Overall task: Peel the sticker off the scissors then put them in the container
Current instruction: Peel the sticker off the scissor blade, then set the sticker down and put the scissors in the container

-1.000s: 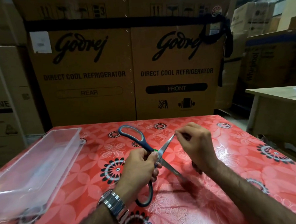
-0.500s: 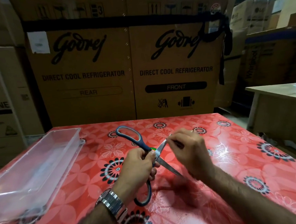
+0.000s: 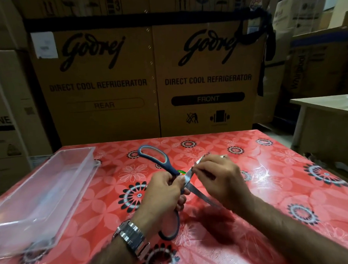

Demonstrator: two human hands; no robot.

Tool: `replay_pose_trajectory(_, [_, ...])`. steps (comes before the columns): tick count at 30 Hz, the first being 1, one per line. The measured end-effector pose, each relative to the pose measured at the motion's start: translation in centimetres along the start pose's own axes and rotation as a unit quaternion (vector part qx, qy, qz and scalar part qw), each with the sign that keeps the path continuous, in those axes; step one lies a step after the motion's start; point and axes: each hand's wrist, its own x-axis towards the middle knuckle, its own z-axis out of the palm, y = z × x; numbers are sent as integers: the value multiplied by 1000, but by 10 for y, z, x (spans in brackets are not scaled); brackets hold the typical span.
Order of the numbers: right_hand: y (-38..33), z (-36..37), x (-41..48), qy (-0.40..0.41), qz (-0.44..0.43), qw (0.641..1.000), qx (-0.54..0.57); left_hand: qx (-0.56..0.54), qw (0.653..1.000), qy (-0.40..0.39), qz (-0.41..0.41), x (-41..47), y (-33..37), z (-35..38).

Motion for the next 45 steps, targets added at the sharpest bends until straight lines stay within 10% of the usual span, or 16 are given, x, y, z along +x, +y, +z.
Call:
replay_pose_trajectory(17, [35, 1, -2, -81, 87, 993, -5, 72, 990, 85, 92, 14, -6, -13])
replay_pose_trajectory(22, [32, 15, -10, -250, 158, 953, -63, 246, 931, 140, 231, 12, -6, -16])
replay_pose_trajectory(26, [17, 2, 6, -117, 206, 971, 8, 393, 846, 162, 323, 16, -1, -26])
replay_pose_trajectory(30, [-15, -25, 26, -89, 404, 827, 380, 465, 821, 147, 296, 18, -5, -29])
replay_pose_trajectory(34, [-23, -32, 24, -235, 531, 688, 434, 489, 819, 124, 274, 17, -8, -22])
replay_pose_trajectory(45, [-9, -9, 6, -151, 568, 708, 391, 443, 869, 177, 129, 22, -7, -33])
